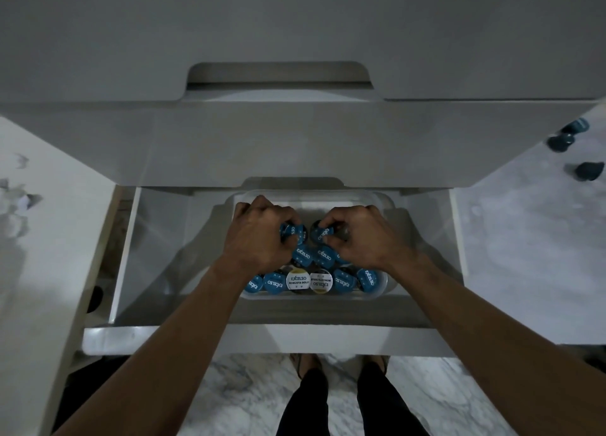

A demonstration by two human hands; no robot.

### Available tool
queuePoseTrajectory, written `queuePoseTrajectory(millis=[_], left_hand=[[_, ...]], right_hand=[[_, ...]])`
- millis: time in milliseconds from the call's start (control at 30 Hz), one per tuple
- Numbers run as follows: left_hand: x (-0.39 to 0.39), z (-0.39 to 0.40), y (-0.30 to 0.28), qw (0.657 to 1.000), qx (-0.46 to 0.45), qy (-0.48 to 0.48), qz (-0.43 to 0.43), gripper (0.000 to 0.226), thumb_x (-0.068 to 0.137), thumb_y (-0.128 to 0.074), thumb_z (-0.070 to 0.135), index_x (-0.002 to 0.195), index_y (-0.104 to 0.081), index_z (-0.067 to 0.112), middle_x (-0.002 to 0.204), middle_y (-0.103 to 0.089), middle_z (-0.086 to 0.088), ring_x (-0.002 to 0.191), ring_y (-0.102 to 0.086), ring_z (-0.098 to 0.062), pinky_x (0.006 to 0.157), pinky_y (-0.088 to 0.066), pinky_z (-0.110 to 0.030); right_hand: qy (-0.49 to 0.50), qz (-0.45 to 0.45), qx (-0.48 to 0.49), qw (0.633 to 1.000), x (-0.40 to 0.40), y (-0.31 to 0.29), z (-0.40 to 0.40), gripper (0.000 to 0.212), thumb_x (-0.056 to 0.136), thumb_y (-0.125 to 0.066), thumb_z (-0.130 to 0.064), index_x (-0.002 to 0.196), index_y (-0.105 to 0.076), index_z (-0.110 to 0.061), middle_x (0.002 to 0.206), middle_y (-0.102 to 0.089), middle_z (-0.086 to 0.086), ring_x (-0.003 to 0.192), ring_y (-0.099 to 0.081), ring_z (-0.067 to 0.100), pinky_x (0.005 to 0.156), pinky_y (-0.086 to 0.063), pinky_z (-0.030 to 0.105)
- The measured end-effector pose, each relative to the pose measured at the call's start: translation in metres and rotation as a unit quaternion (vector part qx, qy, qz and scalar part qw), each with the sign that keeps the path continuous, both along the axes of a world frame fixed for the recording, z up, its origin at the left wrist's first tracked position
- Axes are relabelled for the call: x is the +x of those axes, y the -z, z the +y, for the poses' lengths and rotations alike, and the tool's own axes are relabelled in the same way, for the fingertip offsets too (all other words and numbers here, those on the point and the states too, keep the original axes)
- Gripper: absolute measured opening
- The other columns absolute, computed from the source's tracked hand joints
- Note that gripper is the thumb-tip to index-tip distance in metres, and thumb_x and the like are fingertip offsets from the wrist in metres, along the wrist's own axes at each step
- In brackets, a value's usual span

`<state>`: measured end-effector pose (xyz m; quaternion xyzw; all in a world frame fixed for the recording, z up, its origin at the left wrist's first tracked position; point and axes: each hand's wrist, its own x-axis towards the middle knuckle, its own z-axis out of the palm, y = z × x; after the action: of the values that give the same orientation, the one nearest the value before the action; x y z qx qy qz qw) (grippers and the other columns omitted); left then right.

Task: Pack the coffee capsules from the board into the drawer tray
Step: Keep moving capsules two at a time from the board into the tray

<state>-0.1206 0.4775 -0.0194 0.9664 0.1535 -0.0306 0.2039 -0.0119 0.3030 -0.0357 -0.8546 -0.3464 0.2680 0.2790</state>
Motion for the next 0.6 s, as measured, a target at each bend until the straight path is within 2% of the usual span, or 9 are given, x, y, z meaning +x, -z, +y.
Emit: queuePoseTrajectory(millis=[133, 267, 367, 467, 533, 600], left_hand=[[-0.002, 0.003, 0.001, 1.0, -0.025, -0.015, -0.005, 0.031, 0.078, -0.067, 0.029, 0.109, -0.067, 0.031, 0.105, -0.071, 0.007, 0.116, -0.05, -0.016, 0.105, -0.035, -0.044], [-0.003, 0.005, -0.005, 0.998, -0.056, -0.037, -0.019, 0.031, 0.076, -0.065, 0.03, 0.107, -0.067, 0.031, 0.108, -0.07, 0.008, 0.112, -0.054, -0.017, 0.099, -0.044, -0.048], [-0.005, 0.004, -0.014, 0.996, -0.072, -0.044, -0.036, 0.031, 0.076, -0.067, 0.029, 0.107, -0.068, 0.03, 0.105, -0.071, 0.005, 0.11, -0.056, -0.019, 0.096, -0.046, -0.049], [-0.007, -0.004, -0.029, 0.992, -0.09, -0.06, -0.06, 0.03, 0.079, -0.071, 0.026, 0.108, -0.069, 0.028, 0.098, -0.066, 0.008, 0.107, -0.055, -0.015, 0.094, -0.048, -0.039], [-0.009, -0.014, -0.042, 0.991, -0.105, -0.066, -0.057, 0.03, 0.081, -0.072, 0.028, 0.111, -0.068, 0.029, 0.095, -0.058, 0.012, 0.101, -0.053, -0.01, 0.086, -0.045, -0.028], [-0.011, -0.026, -0.054, 0.991, -0.107, -0.054, -0.064, 0.03, 0.081, -0.073, 0.029, 0.11, -0.068, 0.027, 0.095, -0.06, 0.01, 0.095, -0.056, -0.009, 0.082, -0.046, -0.027]], right_hand=[[0.006, -0.008, 0.005, 1.0, -0.001, 0.0, 0.001, 0.025, 0.085, -0.071, -0.02, 0.109, -0.068, -0.025, 0.097, -0.07, -0.006, 0.087, -0.063, 0.006, 0.08, -0.051, 0.018], [0.026, -0.011, 0.031, 0.999, -0.003, -0.005, 0.0, 0.029, 0.085, -0.07, -0.015, 0.113, -0.067, -0.022, 0.099, -0.069, -0.009, 0.09, -0.061, 0.002, 0.079, -0.045, 0.009], [0.042, -0.019, 0.045, 0.998, -0.004, -0.012, -0.003, 0.033, 0.083, -0.07, -0.015, 0.116, -0.065, -0.021, 0.103, -0.071, -0.007, 0.094, -0.065, 0.005, 0.084, -0.054, 0.023], [0.084, -0.004, 0.069, 0.994, -0.009, -0.023, -0.01, 0.036, 0.083, -0.073, -0.019, 0.118, -0.065, -0.021, 0.11, -0.069, -0.006, 0.095, -0.065, 0.005, 0.084, -0.057, 0.03], [0.124, 0.026, 0.096, 0.987, -0.016, -0.036, -0.018, 0.038, 0.083, -0.075, -0.022, 0.119, -0.064, -0.019, 0.109, -0.068, -0.006, 0.093, -0.064, 0.003, 0.083, -0.057, 0.027], [0.146, 0.04, 0.115, 0.982, -0.023, -0.051, -0.028, 0.04, 0.082, -0.076, -0.024, 0.119, -0.064, -0.019, 0.106, -0.067, -0.007, 0.092, -0.064, 0.002, 0.081, -0.054, 0.018]])
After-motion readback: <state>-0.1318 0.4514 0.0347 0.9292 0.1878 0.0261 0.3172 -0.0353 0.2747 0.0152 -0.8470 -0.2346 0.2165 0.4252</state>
